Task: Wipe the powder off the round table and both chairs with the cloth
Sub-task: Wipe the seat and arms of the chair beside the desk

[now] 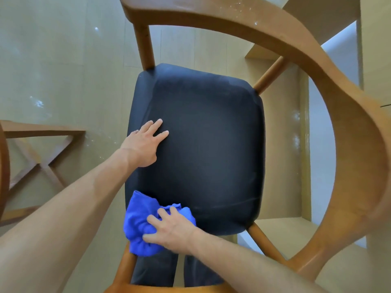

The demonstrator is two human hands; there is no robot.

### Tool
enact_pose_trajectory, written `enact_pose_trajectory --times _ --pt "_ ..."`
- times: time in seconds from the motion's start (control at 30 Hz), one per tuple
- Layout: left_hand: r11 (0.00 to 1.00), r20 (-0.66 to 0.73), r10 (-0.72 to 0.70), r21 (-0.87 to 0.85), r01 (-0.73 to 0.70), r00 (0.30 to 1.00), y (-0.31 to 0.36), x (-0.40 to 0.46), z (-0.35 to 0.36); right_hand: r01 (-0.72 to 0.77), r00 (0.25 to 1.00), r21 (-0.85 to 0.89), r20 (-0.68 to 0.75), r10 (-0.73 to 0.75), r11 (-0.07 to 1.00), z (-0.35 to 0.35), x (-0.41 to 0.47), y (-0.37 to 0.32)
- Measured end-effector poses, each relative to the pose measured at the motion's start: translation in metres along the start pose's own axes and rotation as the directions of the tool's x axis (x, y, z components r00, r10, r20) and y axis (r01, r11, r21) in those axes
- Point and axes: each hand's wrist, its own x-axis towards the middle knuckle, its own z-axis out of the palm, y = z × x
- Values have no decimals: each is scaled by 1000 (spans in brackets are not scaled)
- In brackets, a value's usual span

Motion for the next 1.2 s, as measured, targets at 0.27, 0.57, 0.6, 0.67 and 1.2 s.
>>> enact_pose_trajectory --times 0.27,0.57,0.6,0.67,1.2 --pt "999 -47 -30 -42 28 998 6 1 4 6 1000 -224 23 -1 975 64 -152 89" --pt "989 -98 -62 -137 49 993 11 -2 13 -751 552 456 39 833 477 60 -164 111" --pt "988 -103 -64 -144 49 993 11 -2 14 -758 458 544 49 888 361 61 -153 96" --pt "987 -108 -67 -156 50 992 14 -2 14 -772 383 570 63 922 282 56 -124 66" --pt "991 -71 -21 -130 12 997 4 -3 9 -148 947 -2 -289 142 989 29 -33 24"
